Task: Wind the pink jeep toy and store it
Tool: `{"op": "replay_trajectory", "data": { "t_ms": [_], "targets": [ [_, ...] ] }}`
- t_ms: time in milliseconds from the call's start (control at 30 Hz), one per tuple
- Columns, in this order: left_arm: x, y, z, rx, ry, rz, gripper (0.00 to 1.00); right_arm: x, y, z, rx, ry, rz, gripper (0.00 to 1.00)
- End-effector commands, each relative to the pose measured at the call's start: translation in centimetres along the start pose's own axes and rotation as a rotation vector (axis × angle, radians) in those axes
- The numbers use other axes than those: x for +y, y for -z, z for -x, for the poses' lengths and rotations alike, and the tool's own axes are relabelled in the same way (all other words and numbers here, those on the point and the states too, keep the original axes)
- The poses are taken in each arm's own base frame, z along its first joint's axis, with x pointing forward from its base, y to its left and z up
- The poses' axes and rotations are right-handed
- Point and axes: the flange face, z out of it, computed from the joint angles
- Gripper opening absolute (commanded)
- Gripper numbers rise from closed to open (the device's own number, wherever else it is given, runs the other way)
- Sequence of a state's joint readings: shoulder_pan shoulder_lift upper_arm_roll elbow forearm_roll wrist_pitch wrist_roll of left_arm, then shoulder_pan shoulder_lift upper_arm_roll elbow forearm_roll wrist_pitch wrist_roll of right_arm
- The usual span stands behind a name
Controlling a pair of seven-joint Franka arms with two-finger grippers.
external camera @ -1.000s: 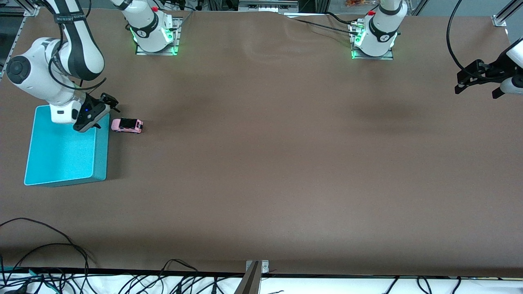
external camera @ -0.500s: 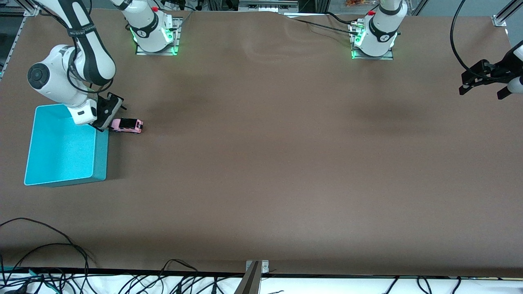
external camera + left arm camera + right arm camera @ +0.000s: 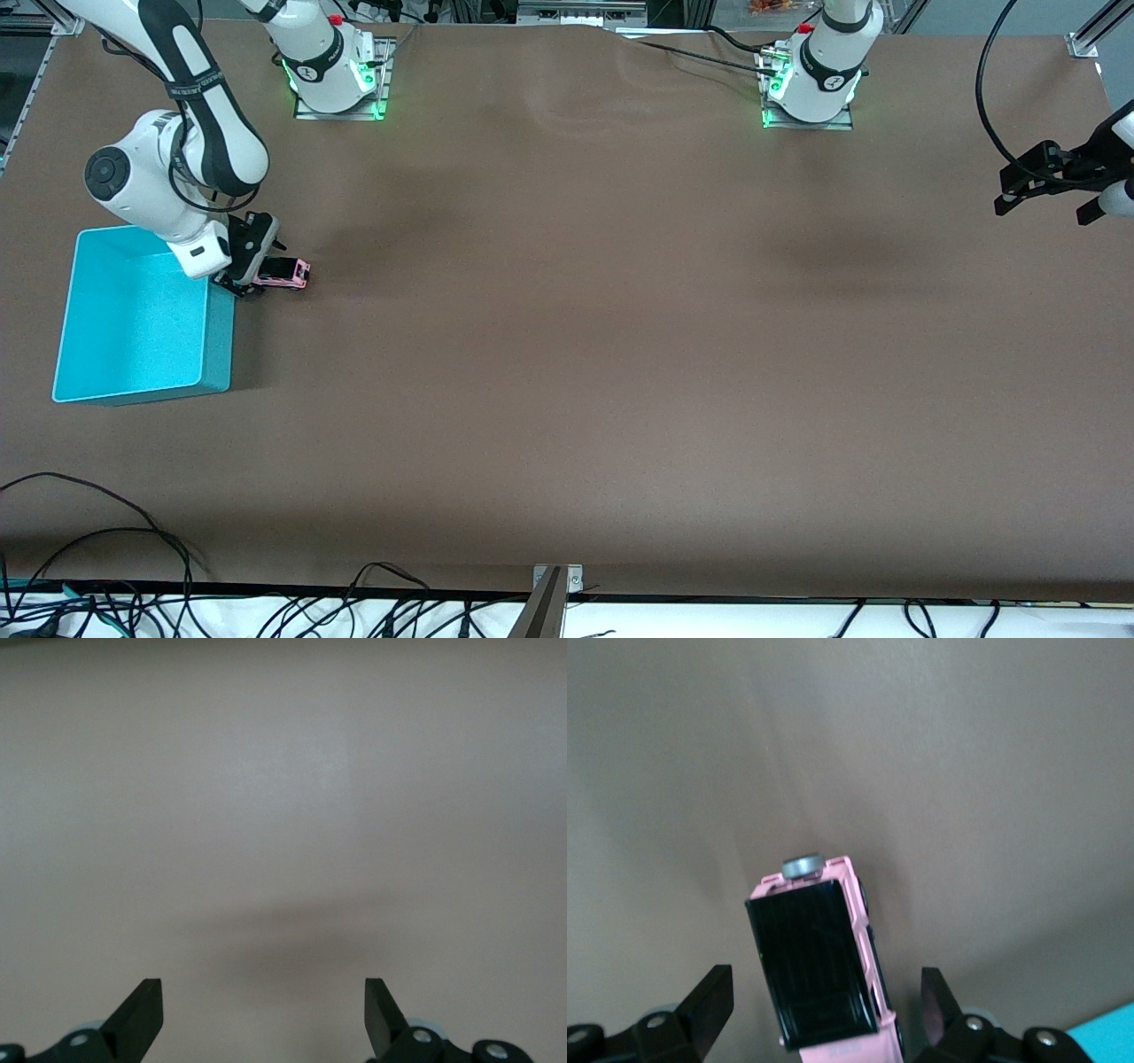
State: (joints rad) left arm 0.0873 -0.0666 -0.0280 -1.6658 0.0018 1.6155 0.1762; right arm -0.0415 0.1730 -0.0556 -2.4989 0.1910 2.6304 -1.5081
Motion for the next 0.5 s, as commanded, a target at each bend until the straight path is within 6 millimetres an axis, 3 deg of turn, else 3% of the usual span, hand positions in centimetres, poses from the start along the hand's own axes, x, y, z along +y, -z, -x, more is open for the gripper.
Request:
{"op": "replay_trajectory", "data": {
  "t_ms": [0,200,467],
  "targets": [
    [0.0,0.3,-0.71,0.002,0.006,0.0,1.0,-0.37,-0.79,0.04,0.015,0.008,0.001,0.93],
    [-0.07,0.3,-0.7,0.002,0.005,0.002,1.0,-0.48,-0.99,-0.08,0.027,0.0,-0.006,0.93],
    [0.02,0.28,-0.7,0.001,0.007,0.002,1.0,-0.54,-1.39,0.07,0.027,0.014,-0.013,0.77]
  ]
}}
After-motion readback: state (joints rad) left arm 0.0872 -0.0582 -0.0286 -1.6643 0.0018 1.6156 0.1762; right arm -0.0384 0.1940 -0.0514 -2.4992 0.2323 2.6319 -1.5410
